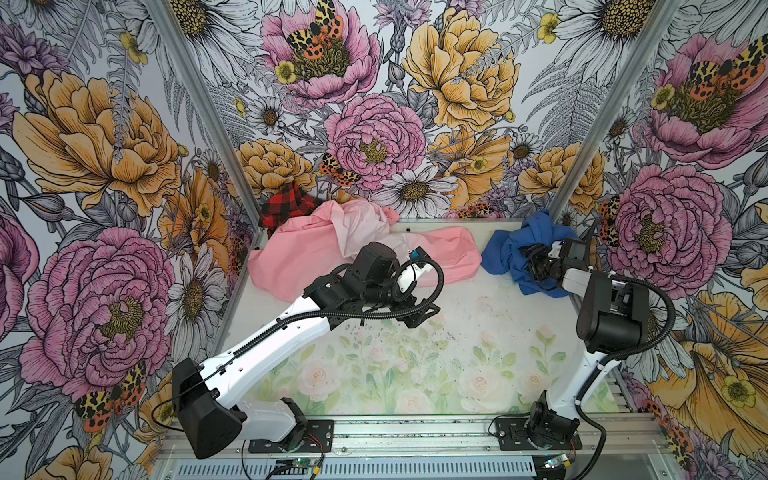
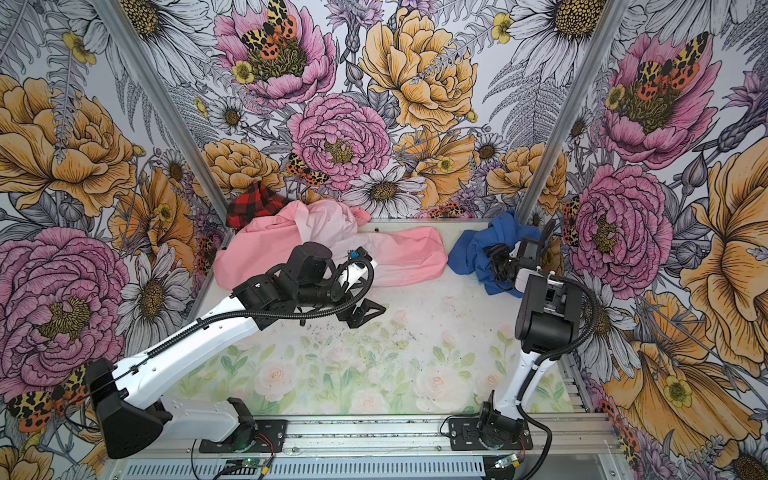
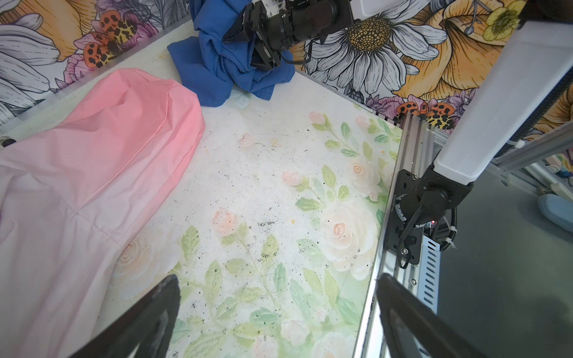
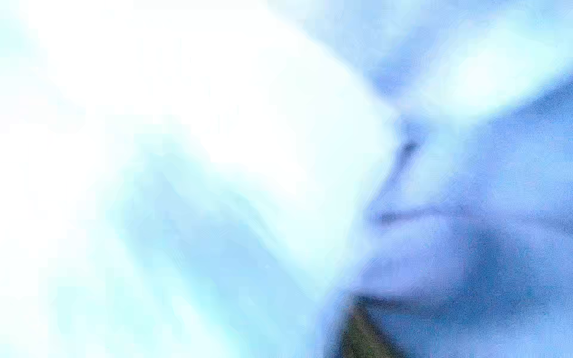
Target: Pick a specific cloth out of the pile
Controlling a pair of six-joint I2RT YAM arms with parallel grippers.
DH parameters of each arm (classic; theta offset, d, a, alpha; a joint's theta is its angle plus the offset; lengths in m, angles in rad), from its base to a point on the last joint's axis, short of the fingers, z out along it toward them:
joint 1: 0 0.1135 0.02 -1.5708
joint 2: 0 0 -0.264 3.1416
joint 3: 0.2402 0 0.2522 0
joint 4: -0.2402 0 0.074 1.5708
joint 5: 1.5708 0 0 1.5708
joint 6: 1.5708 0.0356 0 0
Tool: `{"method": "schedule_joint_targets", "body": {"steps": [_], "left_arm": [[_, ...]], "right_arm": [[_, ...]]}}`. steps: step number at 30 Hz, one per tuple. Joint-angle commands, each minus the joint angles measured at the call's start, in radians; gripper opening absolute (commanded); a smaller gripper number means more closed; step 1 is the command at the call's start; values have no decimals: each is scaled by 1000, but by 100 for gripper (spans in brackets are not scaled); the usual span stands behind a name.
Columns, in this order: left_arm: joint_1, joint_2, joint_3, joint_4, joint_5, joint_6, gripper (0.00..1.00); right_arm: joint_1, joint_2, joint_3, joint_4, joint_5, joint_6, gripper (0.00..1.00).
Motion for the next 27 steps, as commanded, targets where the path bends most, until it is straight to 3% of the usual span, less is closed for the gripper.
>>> {"method": "schedule_joint_targets", "body": {"steps": [1,15,20,25,27], "left_arm": [[-3,-43,3,31,-20,-14,99],[-7,-97,-7,31,-15,-35,99],[0,-111,-56,66,-96,-49,99],[163,-147,-171,186,-236,-221,99],[260,-183,-249,231,-356,-292,99]], "right_arm": [[-11,-90,-26,-174,111,-58,77],[4,-533,-148,-475,303,-204,81],[58,-680,-133,-510,247,-277,81],[191,-830,-240,-503,348,-431,83],[216,-888,-321,-473,375,-488,84]]}}
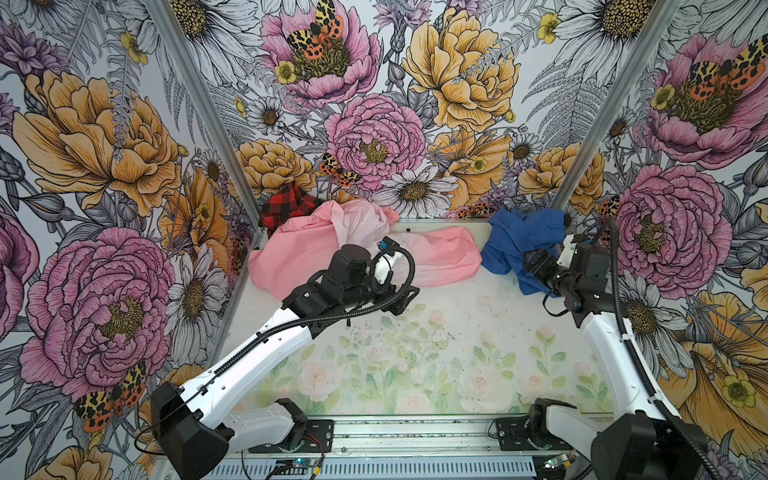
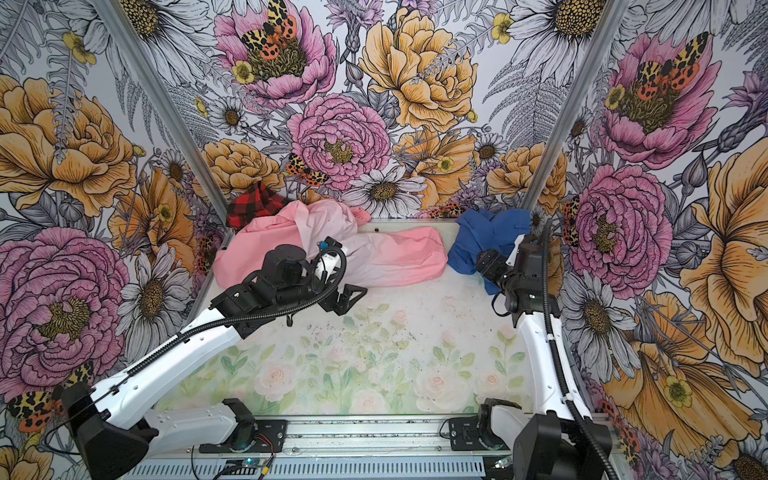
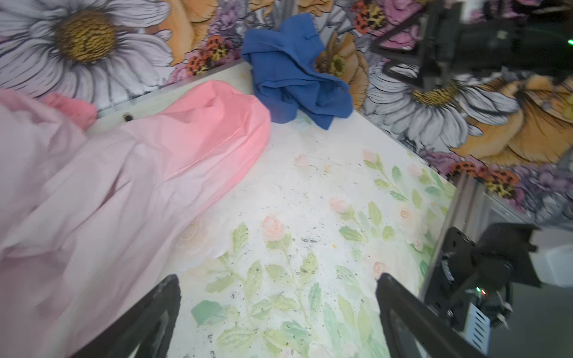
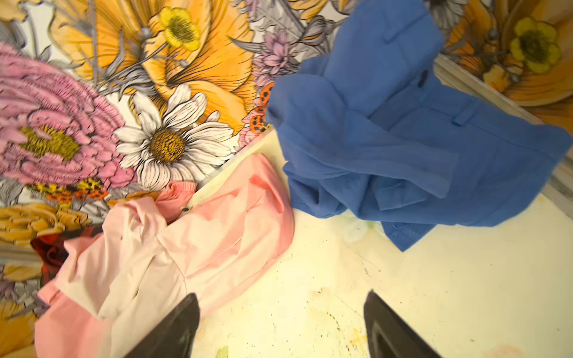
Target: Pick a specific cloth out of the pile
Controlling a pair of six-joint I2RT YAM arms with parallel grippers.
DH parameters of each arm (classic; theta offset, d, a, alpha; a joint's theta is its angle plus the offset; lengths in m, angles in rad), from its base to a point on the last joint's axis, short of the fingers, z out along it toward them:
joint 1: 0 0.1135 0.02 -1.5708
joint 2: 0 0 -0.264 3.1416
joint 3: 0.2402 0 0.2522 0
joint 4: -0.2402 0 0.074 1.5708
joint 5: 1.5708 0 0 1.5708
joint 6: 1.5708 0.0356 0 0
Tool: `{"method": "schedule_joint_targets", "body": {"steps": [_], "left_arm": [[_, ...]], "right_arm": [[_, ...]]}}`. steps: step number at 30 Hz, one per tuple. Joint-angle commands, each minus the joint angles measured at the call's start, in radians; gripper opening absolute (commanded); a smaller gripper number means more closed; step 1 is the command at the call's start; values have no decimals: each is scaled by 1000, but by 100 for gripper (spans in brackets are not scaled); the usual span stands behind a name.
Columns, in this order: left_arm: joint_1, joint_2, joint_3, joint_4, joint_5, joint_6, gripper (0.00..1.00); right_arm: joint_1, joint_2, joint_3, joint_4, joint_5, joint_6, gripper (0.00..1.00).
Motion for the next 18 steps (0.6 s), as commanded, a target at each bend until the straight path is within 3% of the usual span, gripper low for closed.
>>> {"method": "schedule_joint_targets", "body": {"steps": [1,4,6,9,12,14,18], "left_arm": [[134,-68,-113,108,-248,-158,99],[214,-122,-260,165,-545,-205,99],[231,-155,-399,314,-721,-180,99],[233,-173,-579,592,-857,-60,99],[255,-127,-707,860,-919,77,99],[289,-71,-738,954,-925,106,99],[377,57,-847,1267,-792,87,99]], "right_arm": [[27,-71,-126,16,86,-130,86],[43,-113,-243,124,117,-151,99],[64,-113,-312,223,187,-154,99],[102,-82,-360,320,300,-233,99],[148,-50,-409,437,379,-358,99],[154,-38,-521,653,385,-375,99],[155,36,-721,1124,357,-375,99]]}}
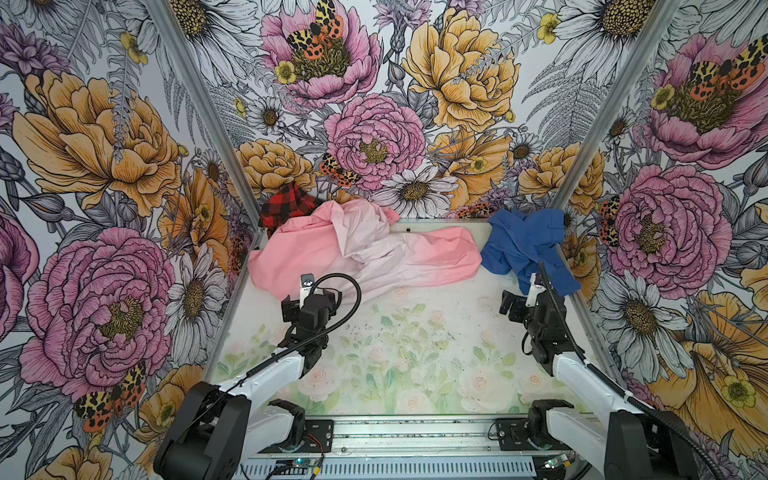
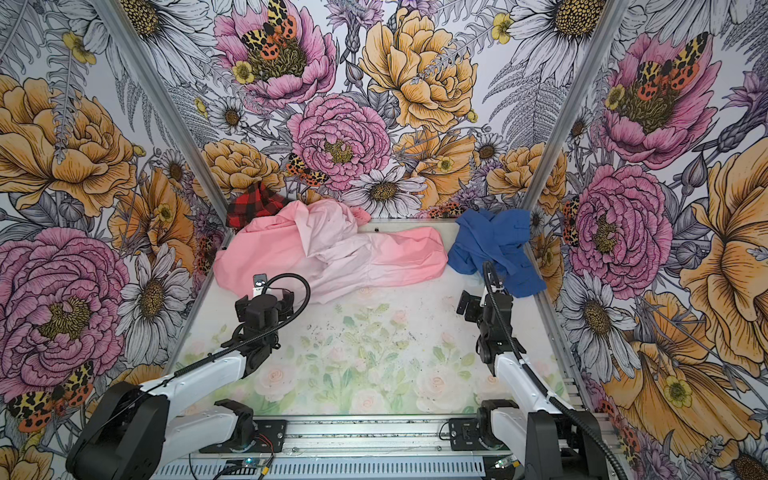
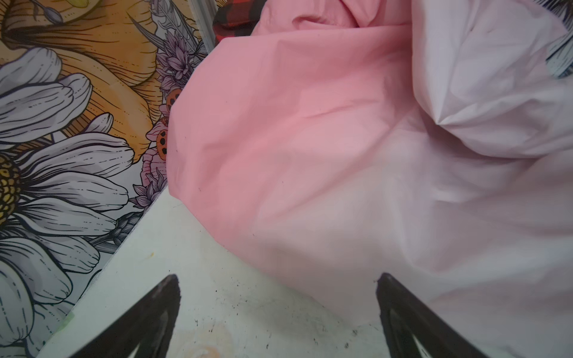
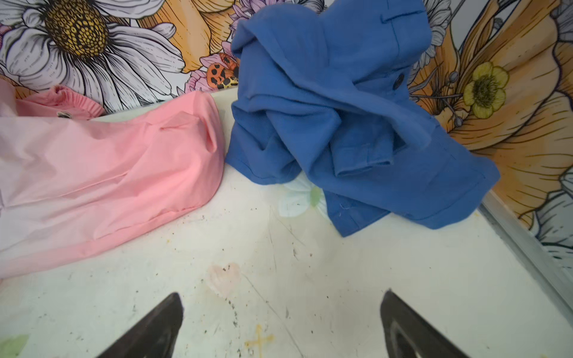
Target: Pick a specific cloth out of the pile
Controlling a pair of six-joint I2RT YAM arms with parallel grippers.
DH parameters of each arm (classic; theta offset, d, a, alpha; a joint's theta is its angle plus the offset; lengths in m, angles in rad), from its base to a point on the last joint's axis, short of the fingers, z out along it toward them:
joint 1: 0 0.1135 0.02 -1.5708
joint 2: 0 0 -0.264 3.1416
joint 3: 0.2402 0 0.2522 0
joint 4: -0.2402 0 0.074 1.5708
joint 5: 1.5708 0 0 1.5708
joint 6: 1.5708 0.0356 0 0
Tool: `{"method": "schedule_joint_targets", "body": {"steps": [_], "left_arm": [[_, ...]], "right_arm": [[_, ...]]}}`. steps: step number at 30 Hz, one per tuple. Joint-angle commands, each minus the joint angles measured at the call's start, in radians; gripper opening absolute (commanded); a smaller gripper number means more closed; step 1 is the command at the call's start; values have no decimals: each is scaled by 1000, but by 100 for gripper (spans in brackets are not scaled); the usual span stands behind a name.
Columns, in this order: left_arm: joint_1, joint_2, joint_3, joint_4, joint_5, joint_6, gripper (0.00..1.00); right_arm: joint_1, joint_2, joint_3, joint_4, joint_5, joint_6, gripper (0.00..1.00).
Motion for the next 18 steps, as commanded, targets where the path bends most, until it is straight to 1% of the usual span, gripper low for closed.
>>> {"method": "schedule_joint_targets", "body": {"steps": [1,2,4,6,7,9,11,12,13,14,15,16,18], "left_arm": [[46,67,-68,407,63,64,99],[57,80,-82,462,102,79,99],[88,121,-102,567,133,87,99],[102,139,-80,547,154,116,99],[114,153,-72,553,184,127,99],[128,184,-70,595,209,148,99],[162,248,-99,716,266,144,99],[184,316,-114,814,277,124,99],[212,389,-129,925,313,105,99],[229,442,-138,997,336,97,99],[229,437,-144,987,337,96,99],[229,405,-135,919,340,89,99],[226,393,-110,864,338,94,99]], "right_arm": [[2,46,-90,407,31,-42,99],[4,54,-90,419,25,-55,100],[4,81,-85,453,23,-71,99],[3,125,-78,504,21,-100,99],[4,152,-70,533,14,-116,100],[3,210,-54,586,4,-136,100],[6,262,-30,605,-4,-165,100],[5,309,-27,655,4,-170,99],[3,366,-38,730,0,-176,99],[4,431,-52,815,-13,-183,100],[4,489,-62,901,-31,-191,99],[8,512,-76,960,-25,-194,100],[6,467,-59,854,22,-170,99]]}}
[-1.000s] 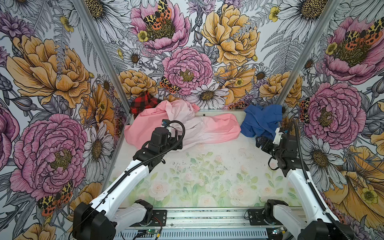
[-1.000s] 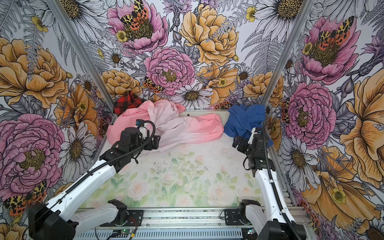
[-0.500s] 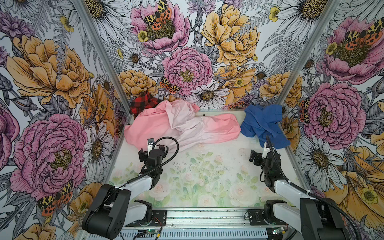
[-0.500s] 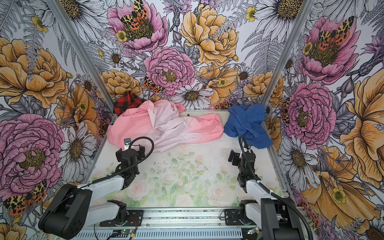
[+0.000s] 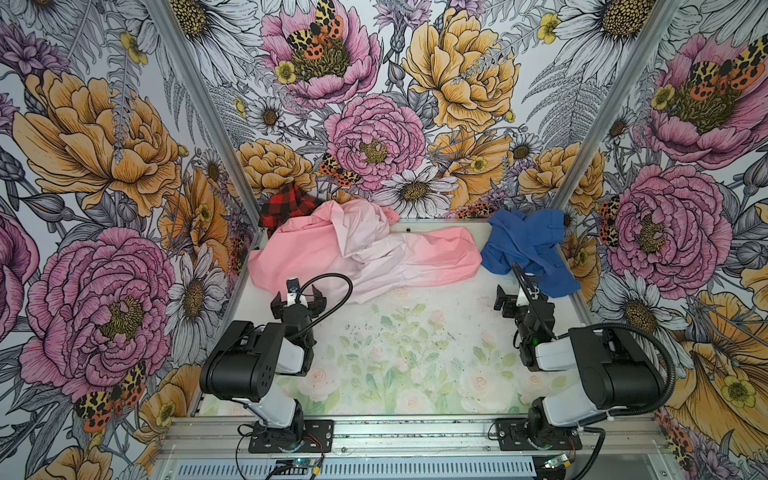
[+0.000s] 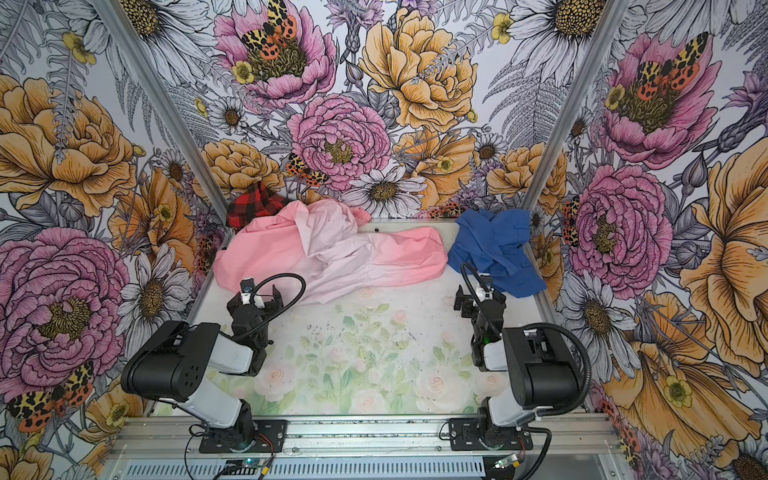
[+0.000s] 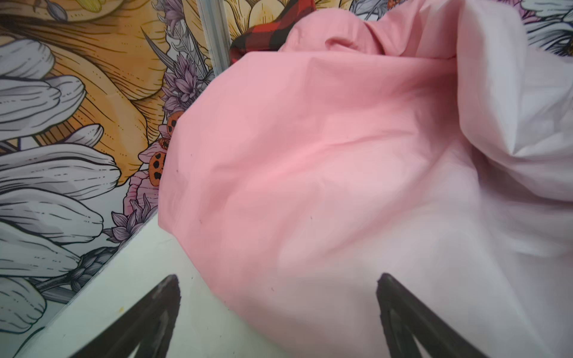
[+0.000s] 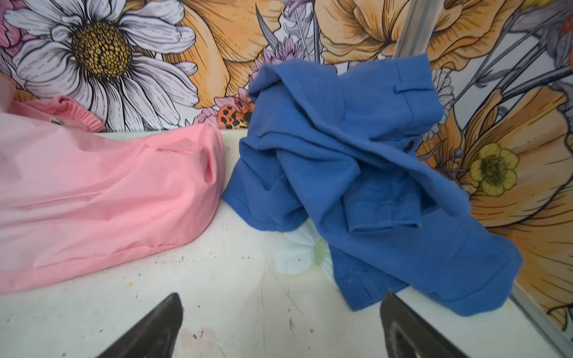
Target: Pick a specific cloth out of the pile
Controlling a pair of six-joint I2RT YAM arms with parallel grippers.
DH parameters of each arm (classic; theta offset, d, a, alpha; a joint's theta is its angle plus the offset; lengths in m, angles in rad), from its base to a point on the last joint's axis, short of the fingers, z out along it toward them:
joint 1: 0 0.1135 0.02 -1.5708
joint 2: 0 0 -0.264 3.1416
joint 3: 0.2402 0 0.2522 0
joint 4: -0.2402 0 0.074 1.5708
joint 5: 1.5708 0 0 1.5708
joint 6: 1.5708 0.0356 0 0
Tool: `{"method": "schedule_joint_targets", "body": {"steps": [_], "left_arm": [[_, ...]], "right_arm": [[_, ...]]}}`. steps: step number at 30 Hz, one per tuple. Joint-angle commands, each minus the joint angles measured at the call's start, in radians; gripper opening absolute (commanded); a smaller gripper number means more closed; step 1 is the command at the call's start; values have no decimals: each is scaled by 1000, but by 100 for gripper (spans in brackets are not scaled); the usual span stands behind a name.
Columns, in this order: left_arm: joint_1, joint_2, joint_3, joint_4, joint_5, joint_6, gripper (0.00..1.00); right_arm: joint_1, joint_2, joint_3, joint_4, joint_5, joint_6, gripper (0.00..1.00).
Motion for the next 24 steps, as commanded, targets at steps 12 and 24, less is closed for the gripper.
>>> {"method": "schedule_joint_targets", "body": {"steps": [12,24], "left_arm": [[-15,-16,56,36,26,-10,99],[-10,-21,61,18,24,-17,99]], "right_arm": [[6,-9,39,63,74,6,99],[4,-11,34,66,131,28,100]]}}
